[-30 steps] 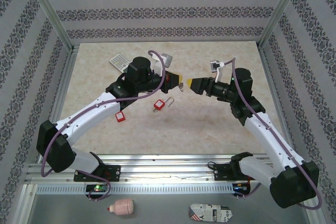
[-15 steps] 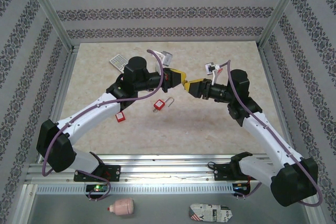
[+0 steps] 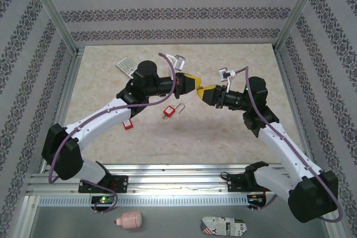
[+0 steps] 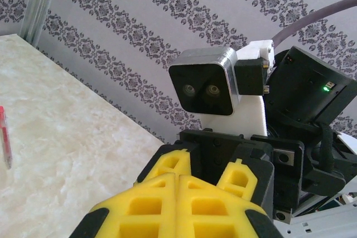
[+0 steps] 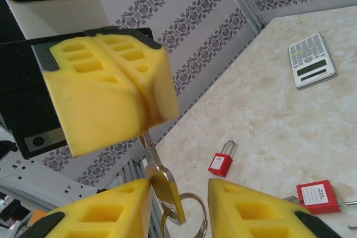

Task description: Unlock with the key

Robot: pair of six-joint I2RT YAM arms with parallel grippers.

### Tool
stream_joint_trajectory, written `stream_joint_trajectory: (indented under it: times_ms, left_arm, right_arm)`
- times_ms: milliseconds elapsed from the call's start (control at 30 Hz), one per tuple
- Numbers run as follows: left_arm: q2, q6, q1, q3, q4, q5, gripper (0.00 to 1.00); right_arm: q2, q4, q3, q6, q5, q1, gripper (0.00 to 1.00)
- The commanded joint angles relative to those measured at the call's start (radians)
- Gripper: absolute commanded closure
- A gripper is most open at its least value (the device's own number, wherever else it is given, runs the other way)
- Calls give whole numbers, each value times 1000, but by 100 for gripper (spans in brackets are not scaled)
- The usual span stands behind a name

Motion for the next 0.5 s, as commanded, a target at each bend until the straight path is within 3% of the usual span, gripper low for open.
stream_joint_trajectory:
  times_ms: [0,467]
  left_arm:
    - [2,-8,8,-7,73,36,100]
    - [32,-43,9,-29,146,55,100]
  right_arm:
    - [-20,51,-9,15,-35,-14,69]
    - [-21,83,-7,43,-64,-23,81]
